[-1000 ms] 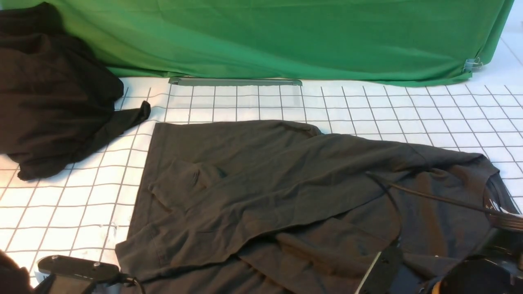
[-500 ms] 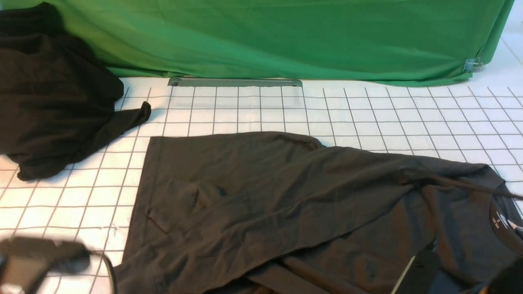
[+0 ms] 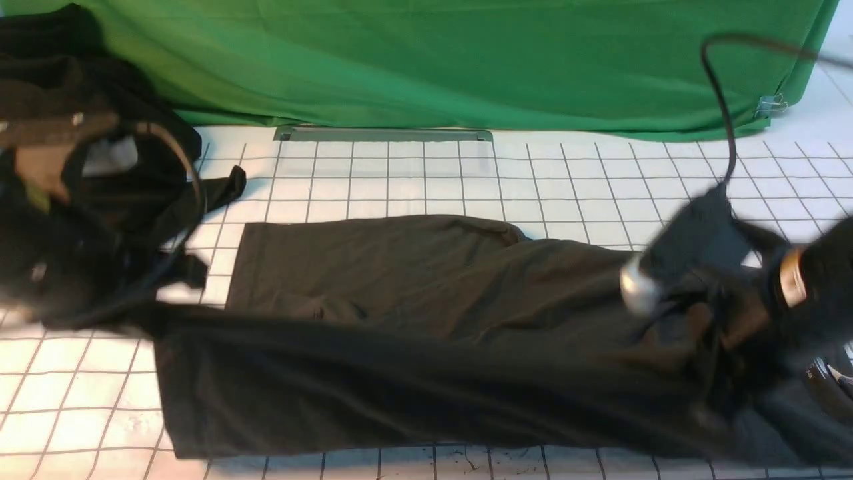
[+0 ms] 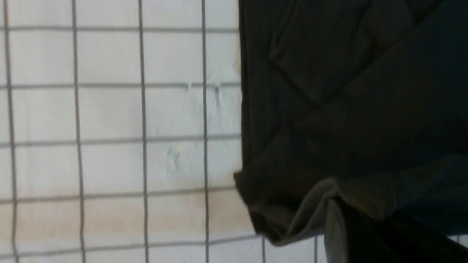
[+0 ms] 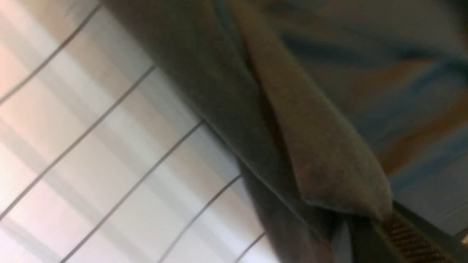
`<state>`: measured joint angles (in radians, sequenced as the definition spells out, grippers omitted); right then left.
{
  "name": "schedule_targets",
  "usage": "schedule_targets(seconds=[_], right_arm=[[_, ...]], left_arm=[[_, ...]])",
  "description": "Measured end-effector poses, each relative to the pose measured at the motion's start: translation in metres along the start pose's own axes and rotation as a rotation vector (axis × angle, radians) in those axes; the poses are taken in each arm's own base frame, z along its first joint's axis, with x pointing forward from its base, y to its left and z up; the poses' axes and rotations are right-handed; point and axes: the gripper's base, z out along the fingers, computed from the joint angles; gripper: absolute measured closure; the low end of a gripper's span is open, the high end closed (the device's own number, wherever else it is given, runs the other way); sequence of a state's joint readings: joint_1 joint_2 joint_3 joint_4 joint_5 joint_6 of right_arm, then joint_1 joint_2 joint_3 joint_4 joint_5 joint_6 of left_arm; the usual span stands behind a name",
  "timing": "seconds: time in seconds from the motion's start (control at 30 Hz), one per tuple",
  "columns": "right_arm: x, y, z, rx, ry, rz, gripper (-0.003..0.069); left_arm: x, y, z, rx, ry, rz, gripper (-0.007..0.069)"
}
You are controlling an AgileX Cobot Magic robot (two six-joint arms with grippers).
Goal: Fold a long-sleeved shirt over a white checkered tablecloth.
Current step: 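Fold the black garment in half by bringing its near edge over to the far edge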
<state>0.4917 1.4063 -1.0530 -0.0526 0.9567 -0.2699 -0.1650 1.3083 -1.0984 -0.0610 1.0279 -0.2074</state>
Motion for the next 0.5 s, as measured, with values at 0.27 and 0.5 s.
schedule_targets(seconds=[0.27,0.5], right_arm=[[-0.065,-0.062,0.039,0.019,-0.010,0.050,0.0638],[-0.111,-0.097,0.080,0.040,-0.031,0.073,0.0638]], left_arm=[[-0.076,0.008,0.059,0.003,0.030,-0.038,0.0603],[-0.135,0.017,0.103,-0.011,0.005,-0.062,0.0603]])
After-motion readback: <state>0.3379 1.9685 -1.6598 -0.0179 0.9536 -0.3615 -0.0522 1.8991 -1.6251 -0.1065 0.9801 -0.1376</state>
